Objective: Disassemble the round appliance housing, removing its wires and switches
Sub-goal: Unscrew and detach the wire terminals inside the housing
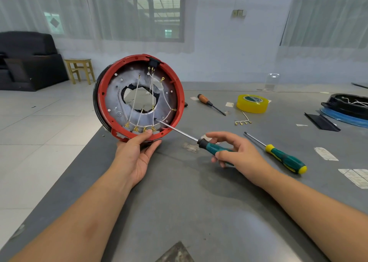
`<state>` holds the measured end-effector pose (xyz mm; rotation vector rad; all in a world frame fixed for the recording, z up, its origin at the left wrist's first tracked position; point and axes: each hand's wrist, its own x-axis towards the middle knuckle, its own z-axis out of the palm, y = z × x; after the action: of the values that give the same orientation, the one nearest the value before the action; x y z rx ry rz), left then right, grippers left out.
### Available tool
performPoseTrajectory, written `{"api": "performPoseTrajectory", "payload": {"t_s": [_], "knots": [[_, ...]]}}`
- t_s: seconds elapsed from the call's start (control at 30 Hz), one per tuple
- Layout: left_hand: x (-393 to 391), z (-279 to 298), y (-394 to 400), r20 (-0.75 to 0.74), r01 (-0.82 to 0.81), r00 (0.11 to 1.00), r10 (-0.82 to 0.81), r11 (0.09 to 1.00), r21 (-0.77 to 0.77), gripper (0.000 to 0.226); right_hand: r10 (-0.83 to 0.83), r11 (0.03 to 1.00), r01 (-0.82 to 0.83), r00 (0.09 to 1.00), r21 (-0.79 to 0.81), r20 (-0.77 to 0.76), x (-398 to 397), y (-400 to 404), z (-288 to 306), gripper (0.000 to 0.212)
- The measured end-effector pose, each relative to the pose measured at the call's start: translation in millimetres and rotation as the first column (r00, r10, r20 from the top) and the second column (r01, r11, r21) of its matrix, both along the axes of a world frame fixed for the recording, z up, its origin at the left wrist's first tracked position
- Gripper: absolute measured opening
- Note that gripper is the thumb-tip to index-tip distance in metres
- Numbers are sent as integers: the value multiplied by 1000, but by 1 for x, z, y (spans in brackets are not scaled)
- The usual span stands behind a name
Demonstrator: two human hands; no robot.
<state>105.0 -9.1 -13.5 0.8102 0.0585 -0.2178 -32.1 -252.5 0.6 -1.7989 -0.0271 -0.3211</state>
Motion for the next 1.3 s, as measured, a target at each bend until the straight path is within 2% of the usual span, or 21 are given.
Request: {"api": "performPoseTrajectory", "payload": {"t_s": [0.07,0.17,0.23,0.3,0.47,0.53,0.67,0.83,1.03,1.3], "knots": [[0,-1,0,3,2,1000,-2,1000,1,63,13,980,-19,999,197,29,1,-3,2,52],[1,-2,-1,6,6,1000,-6,1000,7,62,-1,880,-51,994,472,111,3,-4,9,47],[1,-1,-2,12,13,1000,-14,1000,20,62,-61,813,-45,985,581,162,5,-2,19,44],[1,-2,-2,22,27,999,-28,999,34,63,-163,783,5,967,622,198,10,1,31,42],[-1,-1,-3,46,62,997,-64,997,48,65,-402,843,226,868,488,291,37,21,60,38],[-3,0,-3,53,68,996,-71,997,47,67,-445,857,294,838,424,317,48,28,71,36],[-5,0,-3,50,79,995,-81,996,40,67,-421,897,310,818,315,392,58,38,79,35],[-5,0,-2,36,95,995,-96,995,32,62,-384,921,295,793,252,473,56,39,78,34],[-4,0,-1,22,100,995,-101,994,31,62,-474,880,366,731,304,492,53,28,80,41],[-1,-2,0,-9,97,995,-96,995,15,53,-478,877,381,748,291,461,58,18,72,42]]}}
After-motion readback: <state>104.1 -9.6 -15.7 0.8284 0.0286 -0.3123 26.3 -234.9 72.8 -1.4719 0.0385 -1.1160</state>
